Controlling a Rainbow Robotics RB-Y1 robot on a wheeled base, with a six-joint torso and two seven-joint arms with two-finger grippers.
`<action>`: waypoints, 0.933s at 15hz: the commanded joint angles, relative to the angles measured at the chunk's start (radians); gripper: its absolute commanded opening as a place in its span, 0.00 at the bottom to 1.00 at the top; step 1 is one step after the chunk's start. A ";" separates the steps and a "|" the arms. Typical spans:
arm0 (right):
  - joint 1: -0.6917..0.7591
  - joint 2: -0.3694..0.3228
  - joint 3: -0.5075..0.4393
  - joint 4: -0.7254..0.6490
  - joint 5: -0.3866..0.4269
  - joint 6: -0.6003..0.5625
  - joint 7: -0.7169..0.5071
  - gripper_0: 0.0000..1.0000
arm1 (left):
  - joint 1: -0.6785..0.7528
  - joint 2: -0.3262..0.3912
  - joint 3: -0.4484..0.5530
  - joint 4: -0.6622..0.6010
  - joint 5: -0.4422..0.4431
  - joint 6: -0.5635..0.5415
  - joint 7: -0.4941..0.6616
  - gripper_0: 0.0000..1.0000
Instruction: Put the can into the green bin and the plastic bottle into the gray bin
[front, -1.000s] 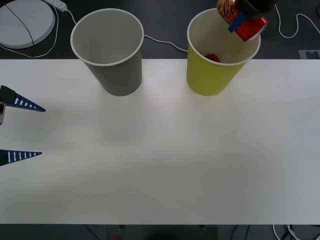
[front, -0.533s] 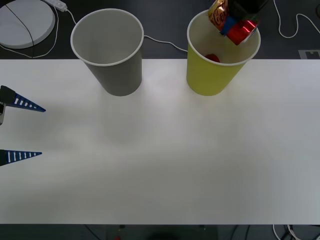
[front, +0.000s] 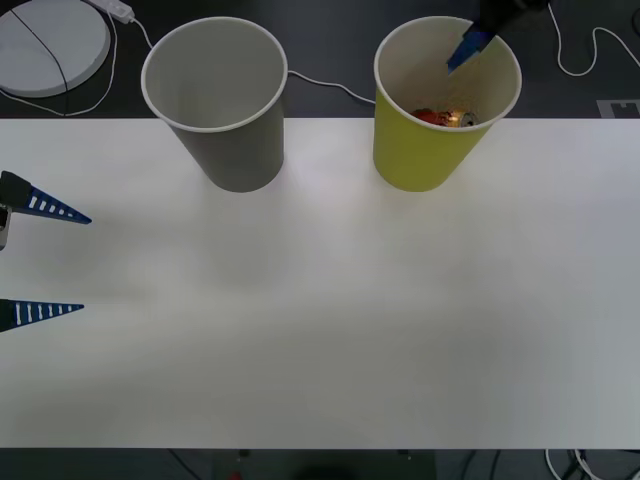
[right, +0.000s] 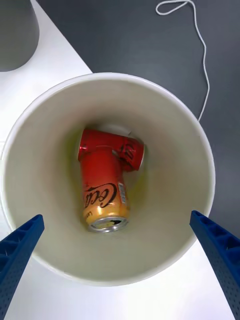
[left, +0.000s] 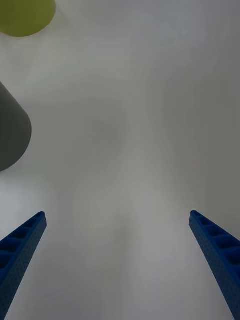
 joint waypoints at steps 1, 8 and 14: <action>0.008 -0.054 -0.055 -0.009 -0.071 0.000 0.027 1.00 | 0.000 0.000 0.000 0.000 0.000 0.000 0.000 1.00; 0.250 -0.230 -0.248 -0.295 -0.190 0.000 0.090 1.00 | 0.000 0.000 0.000 0.000 0.000 0.000 0.000 1.00; 0.589 -0.324 -0.516 -0.572 -0.310 0.000 0.225 1.00 | 0.000 0.000 0.000 0.000 0.000 0.000 0.000 1.00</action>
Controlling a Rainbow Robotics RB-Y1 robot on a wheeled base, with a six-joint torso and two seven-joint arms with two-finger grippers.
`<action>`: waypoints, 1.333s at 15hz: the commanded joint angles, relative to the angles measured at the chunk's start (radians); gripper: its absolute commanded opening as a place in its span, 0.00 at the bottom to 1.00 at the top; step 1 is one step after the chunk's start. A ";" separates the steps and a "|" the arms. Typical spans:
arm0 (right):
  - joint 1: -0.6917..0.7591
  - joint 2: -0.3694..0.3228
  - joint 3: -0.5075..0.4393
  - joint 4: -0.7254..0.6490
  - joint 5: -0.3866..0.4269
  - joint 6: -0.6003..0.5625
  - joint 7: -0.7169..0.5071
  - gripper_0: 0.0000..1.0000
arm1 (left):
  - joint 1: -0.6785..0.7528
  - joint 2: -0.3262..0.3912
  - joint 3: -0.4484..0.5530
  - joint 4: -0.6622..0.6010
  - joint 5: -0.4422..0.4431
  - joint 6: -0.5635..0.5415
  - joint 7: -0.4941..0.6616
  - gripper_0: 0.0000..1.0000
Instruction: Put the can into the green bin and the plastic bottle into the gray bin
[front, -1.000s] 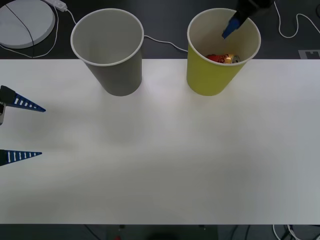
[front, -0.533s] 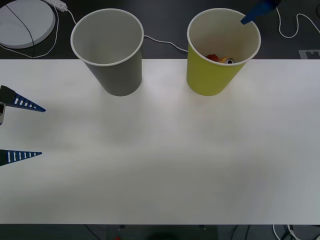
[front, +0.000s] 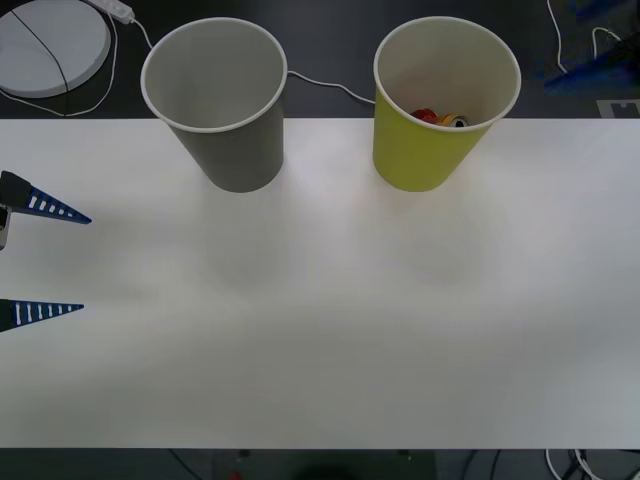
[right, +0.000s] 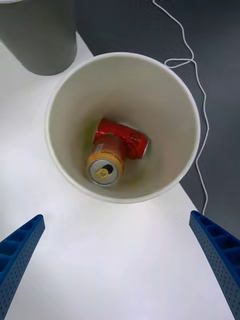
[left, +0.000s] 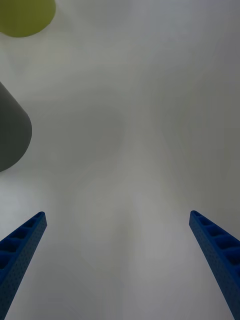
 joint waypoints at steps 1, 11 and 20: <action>0.152 -0.016 -0.122 -0.102 -0.030 0.000 0.120 1.00 | 0.000 0.000 0.000 0.000 0.000 0.000 0.000 1.00; 0.623 -0.024 -0.390 -0.190 -0.240 0.000 0.560 1.00 | 0.000 0.000 0.000 0.000 0.000 0.000 0.000 1.00; 0.795 0.070 -0.428 -0.190 -0.207 0.008 0.742 1.00 | 0.000 0.000 0.000 0.000 0.000 0.000 0.000 1.00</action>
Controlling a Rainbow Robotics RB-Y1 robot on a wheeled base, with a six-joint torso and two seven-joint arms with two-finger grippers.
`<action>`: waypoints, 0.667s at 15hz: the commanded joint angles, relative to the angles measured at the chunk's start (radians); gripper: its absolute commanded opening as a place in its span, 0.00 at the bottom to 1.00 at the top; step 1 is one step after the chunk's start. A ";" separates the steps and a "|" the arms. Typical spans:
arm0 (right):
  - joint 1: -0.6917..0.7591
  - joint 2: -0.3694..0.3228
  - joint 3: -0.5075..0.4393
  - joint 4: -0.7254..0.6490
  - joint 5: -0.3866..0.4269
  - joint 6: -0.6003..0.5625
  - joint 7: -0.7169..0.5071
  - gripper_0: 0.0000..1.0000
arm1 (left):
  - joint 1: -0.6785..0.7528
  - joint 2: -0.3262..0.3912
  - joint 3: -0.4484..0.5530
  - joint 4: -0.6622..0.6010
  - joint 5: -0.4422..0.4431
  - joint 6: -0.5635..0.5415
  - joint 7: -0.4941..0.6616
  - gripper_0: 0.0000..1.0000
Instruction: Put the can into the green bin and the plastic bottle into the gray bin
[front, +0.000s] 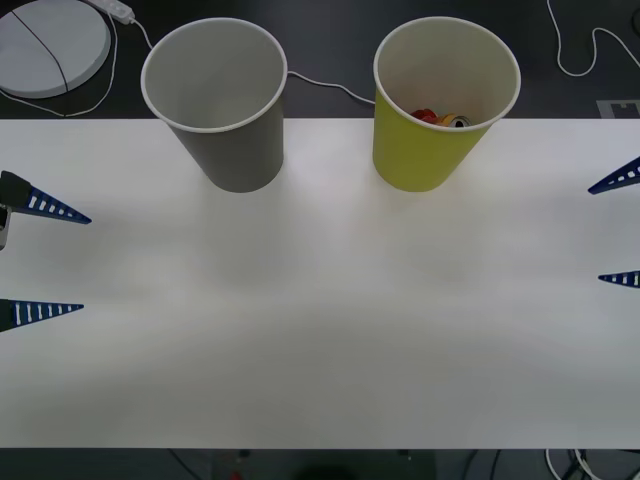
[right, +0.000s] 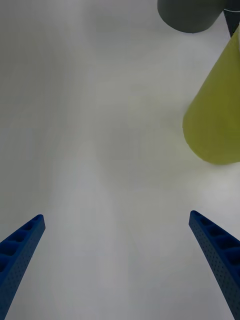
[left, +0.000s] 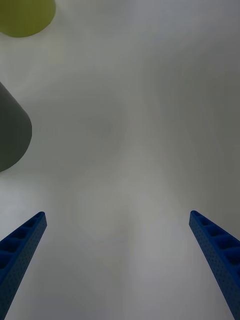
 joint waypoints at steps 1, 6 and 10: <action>0.028 0.031 -0.001 0.000 0.034 0.015 0.017 1.00 | 0.000 0.000 0.000 0.000 0.000 0.000 0.000 1.00; 0.075 0.067 -0.001 -0.003 0.057 0.073 0.045 1.00 | 0.000 0.000 0.000 0.000 0.000 0.000 0.000 1.00; 0.075 0.087 0.001 -0.011 0.069 0.073 0.085 1.00 | 0.000 0.000 0.000 0.000 0.000 0.000 0.000 1.00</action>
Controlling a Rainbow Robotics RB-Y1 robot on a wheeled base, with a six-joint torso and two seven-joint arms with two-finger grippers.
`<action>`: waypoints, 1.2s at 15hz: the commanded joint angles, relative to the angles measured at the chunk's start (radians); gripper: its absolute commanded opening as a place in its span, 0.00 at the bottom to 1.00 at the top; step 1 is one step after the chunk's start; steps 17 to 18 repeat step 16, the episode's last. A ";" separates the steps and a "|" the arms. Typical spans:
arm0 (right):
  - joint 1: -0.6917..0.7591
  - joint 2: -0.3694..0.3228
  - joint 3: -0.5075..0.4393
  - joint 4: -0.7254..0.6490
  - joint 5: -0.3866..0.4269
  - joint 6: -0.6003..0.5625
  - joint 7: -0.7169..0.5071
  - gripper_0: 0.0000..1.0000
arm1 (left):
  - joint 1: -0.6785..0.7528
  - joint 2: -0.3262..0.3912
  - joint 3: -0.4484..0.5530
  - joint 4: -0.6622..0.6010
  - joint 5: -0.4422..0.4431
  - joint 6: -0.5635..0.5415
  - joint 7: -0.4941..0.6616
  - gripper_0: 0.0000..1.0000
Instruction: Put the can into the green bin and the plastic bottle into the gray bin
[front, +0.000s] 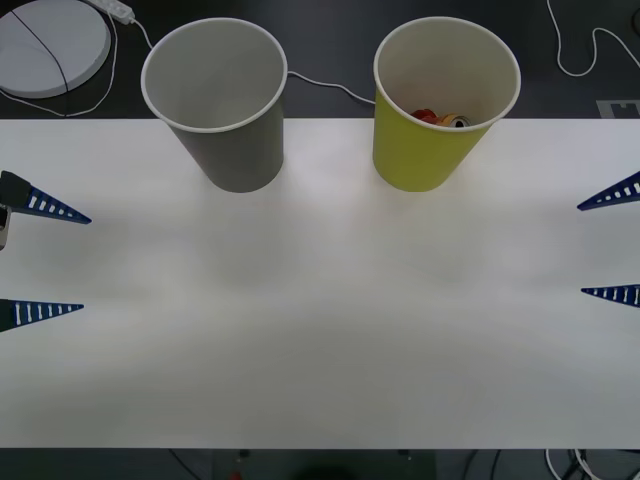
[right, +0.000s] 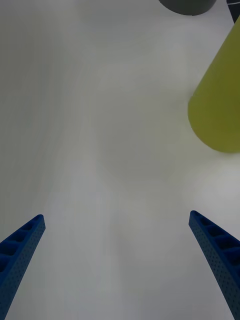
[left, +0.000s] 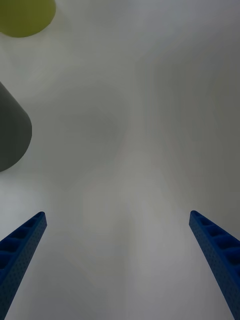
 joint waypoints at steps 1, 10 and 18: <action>0.000 0.010 0.000 -0.009 -0.001 0.000 0.064 1.00 | 0.000 0.000 0.000 0.000 0.000 0.000 0.000 1.00; 0.003 0.055 0.001 -0.009 -0.127 -0.054 0.119 1.00 | 0.000 0.000 0.000 0.000 0.000 0.000 0.000 1.00; 0.003 0.059 0.001 -0.009 -0.125 -0.050 0.113 1.00 | 0.000 0.000 0.000 0.000 0.000 0.000 0.000 1.00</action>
